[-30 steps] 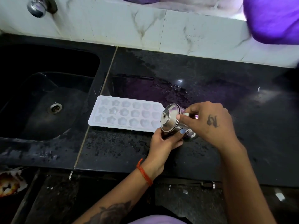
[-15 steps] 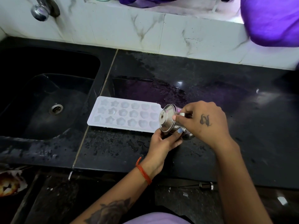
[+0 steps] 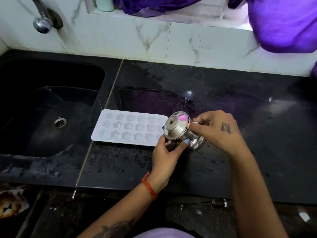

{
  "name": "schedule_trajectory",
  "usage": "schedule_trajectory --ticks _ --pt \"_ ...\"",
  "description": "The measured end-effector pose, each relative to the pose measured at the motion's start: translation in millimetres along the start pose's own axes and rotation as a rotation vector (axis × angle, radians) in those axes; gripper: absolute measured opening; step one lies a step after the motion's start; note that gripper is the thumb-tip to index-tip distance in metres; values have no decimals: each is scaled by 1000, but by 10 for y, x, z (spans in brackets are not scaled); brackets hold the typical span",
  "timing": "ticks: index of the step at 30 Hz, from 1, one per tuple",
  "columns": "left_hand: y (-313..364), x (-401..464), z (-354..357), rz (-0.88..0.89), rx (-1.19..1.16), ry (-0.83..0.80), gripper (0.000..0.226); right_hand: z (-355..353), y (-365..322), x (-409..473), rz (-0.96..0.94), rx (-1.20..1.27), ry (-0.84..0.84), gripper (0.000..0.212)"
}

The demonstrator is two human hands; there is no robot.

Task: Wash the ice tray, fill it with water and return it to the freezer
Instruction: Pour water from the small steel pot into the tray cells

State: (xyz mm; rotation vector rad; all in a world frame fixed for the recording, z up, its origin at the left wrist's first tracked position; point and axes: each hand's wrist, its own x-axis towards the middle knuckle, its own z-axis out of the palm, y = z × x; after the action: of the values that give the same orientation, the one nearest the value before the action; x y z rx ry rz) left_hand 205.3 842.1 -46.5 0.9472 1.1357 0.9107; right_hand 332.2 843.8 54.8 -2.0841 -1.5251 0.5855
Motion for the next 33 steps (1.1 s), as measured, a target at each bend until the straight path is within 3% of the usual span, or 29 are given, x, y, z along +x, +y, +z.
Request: schedule_trajectory --ticks 13,25,33 --pt "406 371 -482 269 176 126 49 448 -241 430 24 429 22 12" --pt "845 1112 -1211 389 499 321 56 1068 -810 1067 23 645 40 15" --pt "1110 1864 -1479 409 523 366 61 1317 -1137 1757 90 729 51 12"
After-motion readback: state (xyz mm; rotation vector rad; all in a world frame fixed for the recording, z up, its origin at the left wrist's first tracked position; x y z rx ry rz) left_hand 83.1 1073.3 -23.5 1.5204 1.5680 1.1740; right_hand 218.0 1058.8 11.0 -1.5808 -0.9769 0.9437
